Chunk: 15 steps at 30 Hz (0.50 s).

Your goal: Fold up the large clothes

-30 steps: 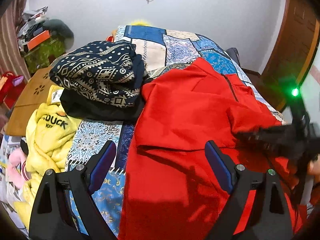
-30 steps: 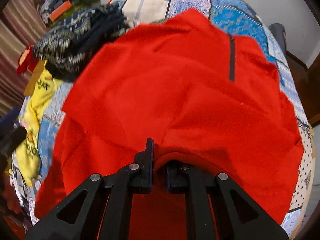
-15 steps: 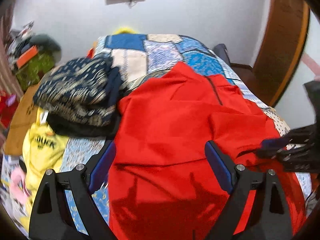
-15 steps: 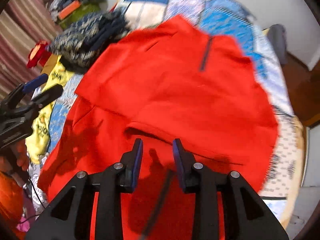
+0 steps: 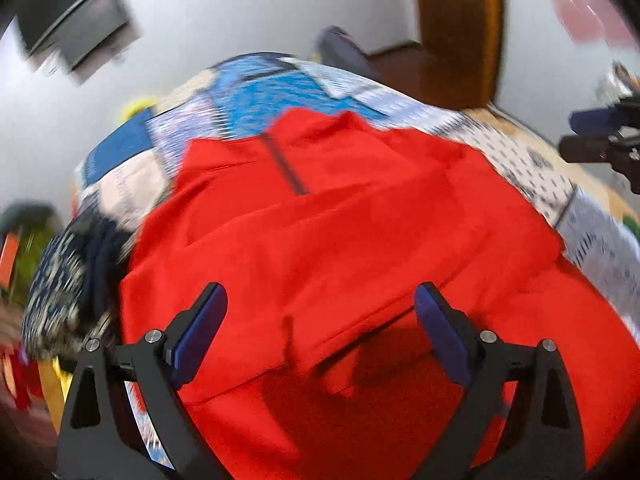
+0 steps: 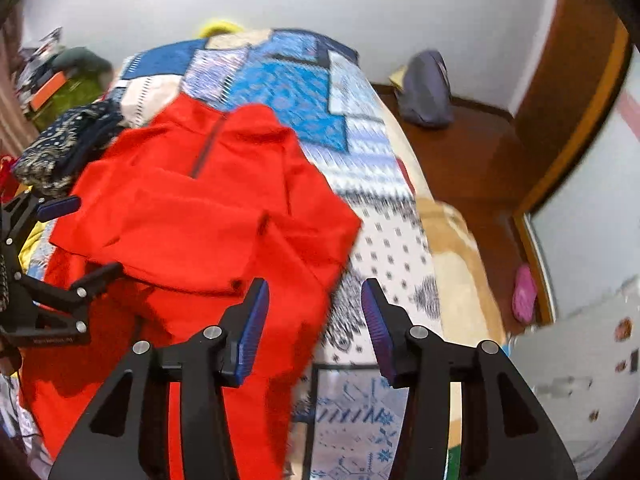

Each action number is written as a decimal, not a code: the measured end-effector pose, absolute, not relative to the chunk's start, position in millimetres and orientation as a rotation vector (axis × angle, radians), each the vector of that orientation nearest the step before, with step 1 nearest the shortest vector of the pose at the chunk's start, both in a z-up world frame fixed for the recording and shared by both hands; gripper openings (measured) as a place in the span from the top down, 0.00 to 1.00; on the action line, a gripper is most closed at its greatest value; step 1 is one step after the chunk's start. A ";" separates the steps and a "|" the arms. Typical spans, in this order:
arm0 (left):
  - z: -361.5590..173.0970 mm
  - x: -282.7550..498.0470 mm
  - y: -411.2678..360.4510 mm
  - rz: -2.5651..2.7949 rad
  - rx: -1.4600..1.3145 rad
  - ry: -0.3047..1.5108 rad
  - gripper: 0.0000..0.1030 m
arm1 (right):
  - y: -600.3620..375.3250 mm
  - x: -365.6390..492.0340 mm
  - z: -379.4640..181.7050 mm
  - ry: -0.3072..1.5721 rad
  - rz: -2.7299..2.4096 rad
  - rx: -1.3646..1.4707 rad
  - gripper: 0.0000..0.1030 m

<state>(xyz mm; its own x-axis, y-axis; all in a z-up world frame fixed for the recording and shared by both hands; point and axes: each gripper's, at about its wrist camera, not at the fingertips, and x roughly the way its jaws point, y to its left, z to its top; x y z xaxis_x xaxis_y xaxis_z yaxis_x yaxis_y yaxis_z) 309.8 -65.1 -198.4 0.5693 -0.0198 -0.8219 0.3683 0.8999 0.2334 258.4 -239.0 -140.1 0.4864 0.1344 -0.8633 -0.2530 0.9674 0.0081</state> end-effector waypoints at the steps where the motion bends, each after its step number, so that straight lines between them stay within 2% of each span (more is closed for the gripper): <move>1: -201.5 311.0 -72.5 -0.255 0.416 0.953 0.08 | -241.1 259.6 -148.6 1.055 0.229 -0.115 0.57; 5: -216.4 321.1 -109.8 -0.349 0.458 0.986 0.08 | -251.6 256.1 -171.9 1.105 0.220 -0.079 0.57; 7: -227.0 325.2 -125.2 -0.389 0.486 1.012 0.12 | -250.8 258.0 -183.5 1.127 0.222 -0.060 0.57; 10: -243.3 332.2 -136.3 -0.409 0.524 1.054 0.27 | -255.4 254.7 -192.1 1.143 0.222 -0.044 0.57; 13: -249.4 341.3 -138.0 -0.410 0.488 1.072 0.56 | -258.8 252.1 -198.4 1.160 0.226 -0.036 0.57; 15: -244.1 342.4 -135.3 -0.394 0.469 1.040 0.92 | -261.4 252.8 -202.0 1.166 0.226 -0.028 0.57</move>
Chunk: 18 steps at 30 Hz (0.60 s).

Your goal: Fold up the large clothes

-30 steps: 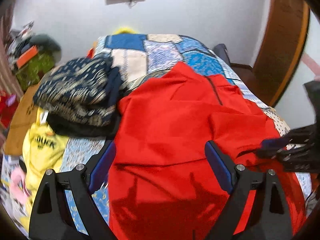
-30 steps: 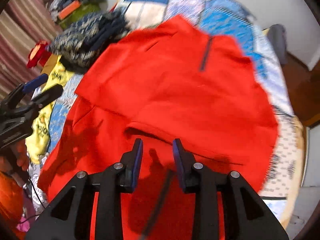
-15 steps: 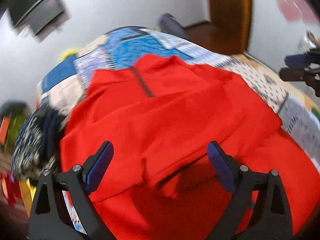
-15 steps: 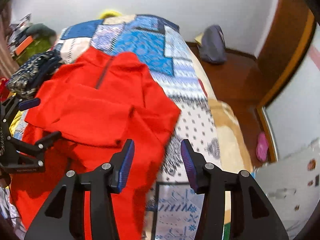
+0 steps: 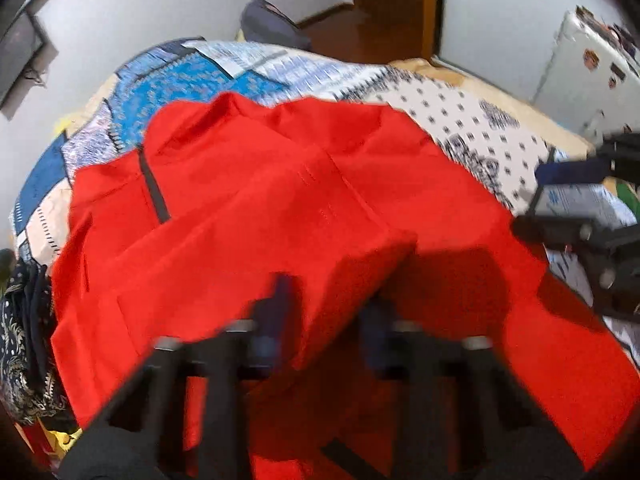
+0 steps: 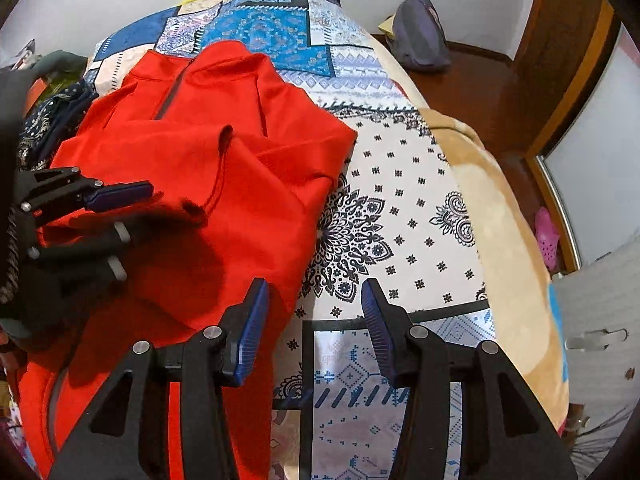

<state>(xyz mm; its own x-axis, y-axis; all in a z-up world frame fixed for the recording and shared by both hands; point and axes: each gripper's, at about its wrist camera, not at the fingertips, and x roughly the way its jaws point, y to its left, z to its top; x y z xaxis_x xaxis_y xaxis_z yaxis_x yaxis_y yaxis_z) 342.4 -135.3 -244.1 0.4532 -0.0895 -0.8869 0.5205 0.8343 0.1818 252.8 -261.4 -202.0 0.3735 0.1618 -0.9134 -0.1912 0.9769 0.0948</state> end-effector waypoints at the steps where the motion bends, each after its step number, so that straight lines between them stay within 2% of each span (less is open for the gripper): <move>1: -236.5 342.8 -131.3 -0.381 0.440 1.012 0.95 | -262.9 253.5 -203.7 1.169 0.227 -0.023 0.57; 8: -165.5 349.9 -82.9 -0.297 0.274 0.840 0.98 | -262.4 261.1 -190.7 1.139 0.222 -0.008 0.57; 13: -100.3 355.8 -16.1 -0.163 0.162 0.707 0.98 | -249.0 272.4 -169.6 1.083 0.240 -0.009 0.57; 18: -62.6 346.6 49.8 -0.039 0.108 0.627 0.98 | -222.4 284.4 -160.0 1.051 0.271 -0.053 0.57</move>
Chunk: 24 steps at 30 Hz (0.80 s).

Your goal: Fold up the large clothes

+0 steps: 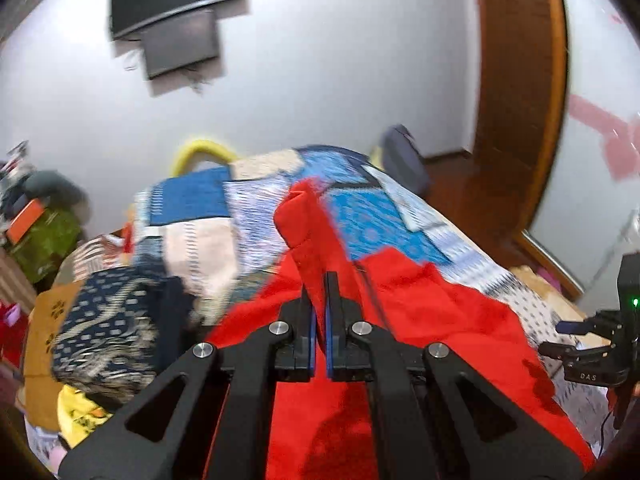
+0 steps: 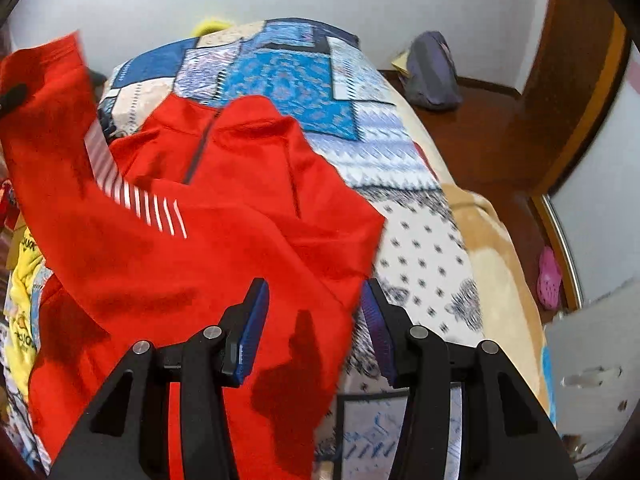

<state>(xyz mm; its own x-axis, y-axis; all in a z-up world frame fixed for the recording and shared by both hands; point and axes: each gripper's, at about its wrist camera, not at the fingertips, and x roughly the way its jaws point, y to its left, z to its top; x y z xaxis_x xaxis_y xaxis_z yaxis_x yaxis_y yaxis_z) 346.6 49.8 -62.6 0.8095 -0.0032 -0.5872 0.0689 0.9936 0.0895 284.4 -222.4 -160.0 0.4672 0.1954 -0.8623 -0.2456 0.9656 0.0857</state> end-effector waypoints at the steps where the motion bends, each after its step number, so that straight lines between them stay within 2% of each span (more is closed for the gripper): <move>1: -59.8 343.1 62.0 -0.019 0.101 0.622 0.98 | -215.7 286.9 -161.2 1.055 0.279 -0.063 0.57; 7: -78.0 321.0 112.3 0.066 0.082 0.648 0.98 | -181.0 294.1 -193.1 1.155 0.341 -0.100 0.57; 11: -110.4 307.4 137.8 0.108 0.059 0.711 0.98 | -164.2 290.5 -216.5 1.218 0.357 -0.149 0.57; 14: -142.0 303.2 157.0 0.136 0.021 0.795 0.97 | -159.1 285.2 -219.2 1.190 0.342 -0.195 0.55; 22: -221.2 277.1 193.7 0.176 -0.072 0.983 0.92 | -163.4 286.2 -218.7 1.200 0.338 -0.172 0.55; 24: -235.1 267.4 198.4 0.186 -0.083 1.019 0.87 | -161.1 285.4 -218.9 1.198 0.334 -0.172 0.54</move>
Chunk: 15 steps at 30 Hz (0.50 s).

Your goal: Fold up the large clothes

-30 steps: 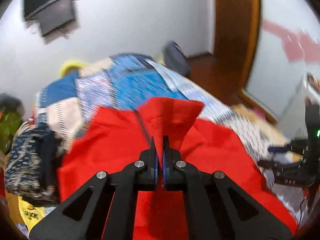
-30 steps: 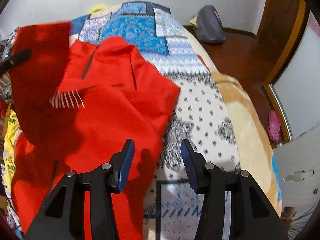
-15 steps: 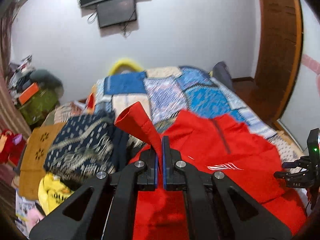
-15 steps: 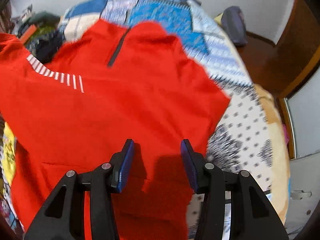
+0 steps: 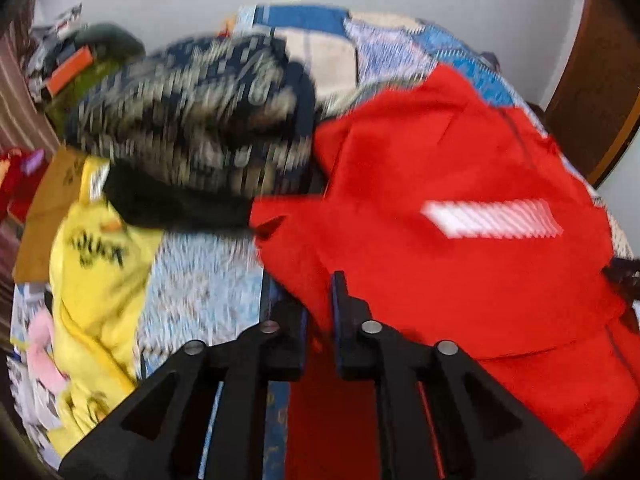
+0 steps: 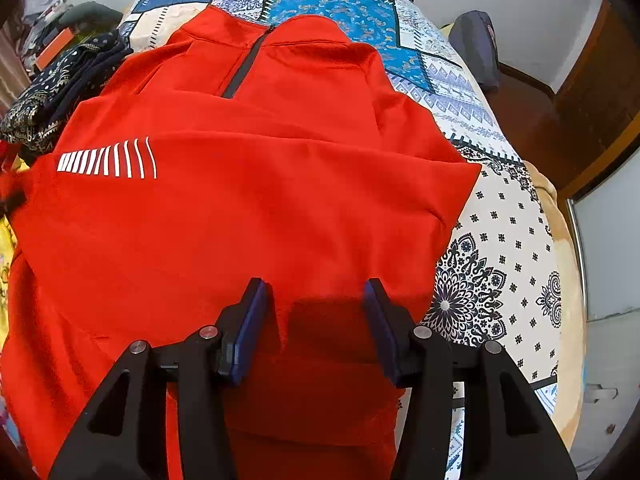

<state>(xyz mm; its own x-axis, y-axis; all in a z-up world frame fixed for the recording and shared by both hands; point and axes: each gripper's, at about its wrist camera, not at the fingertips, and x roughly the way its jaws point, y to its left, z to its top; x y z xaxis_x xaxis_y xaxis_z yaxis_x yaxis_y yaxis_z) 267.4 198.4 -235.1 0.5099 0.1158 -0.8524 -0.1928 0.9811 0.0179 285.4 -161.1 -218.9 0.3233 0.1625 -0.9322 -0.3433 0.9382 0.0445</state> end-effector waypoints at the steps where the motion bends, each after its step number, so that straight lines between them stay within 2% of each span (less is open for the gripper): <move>1: -241.7 263.1 200.2 0.194 -0.088 1.038 0.85 | -161.3 285.3 -219.1 1.197 0.332 -0.172 0.54; 4: -261.3 251.0 206.5 0.238 -0.096 1.099 0.60 | -160.3 284.8 -219.1 1.196 0.329 -0.170 0.54; 5: -266.4 248.3 207.3 0.255 -0.084 1.116 0.48 | -160.4 284.6 -218.8 1.197 0.328 -0.169 0.54; 6: -271.4 244.0 207.0 0.272 -0.058 1.129 0.44 | -160.5 284.5 -218.5 1.199 0.328 -0.167 0.54; 9: -272.6 237.0 204.0 0.276 -0.011 1.144 0.44 | -160.5 285.2 -215.9 1.206 0.325 -0.163 0.54; 11: -263.4 233.6 202.6 0.272 -0.003 1.127 0.44 | -162.2 287.5 -212.5 1.208 0.313 -0.148 0.54; 15: -231.0 236.3 199.0 0.307 0.012 1.044 0.37 | -167.4 296.4 -197.9 1.188 0.301 -0.117 0.54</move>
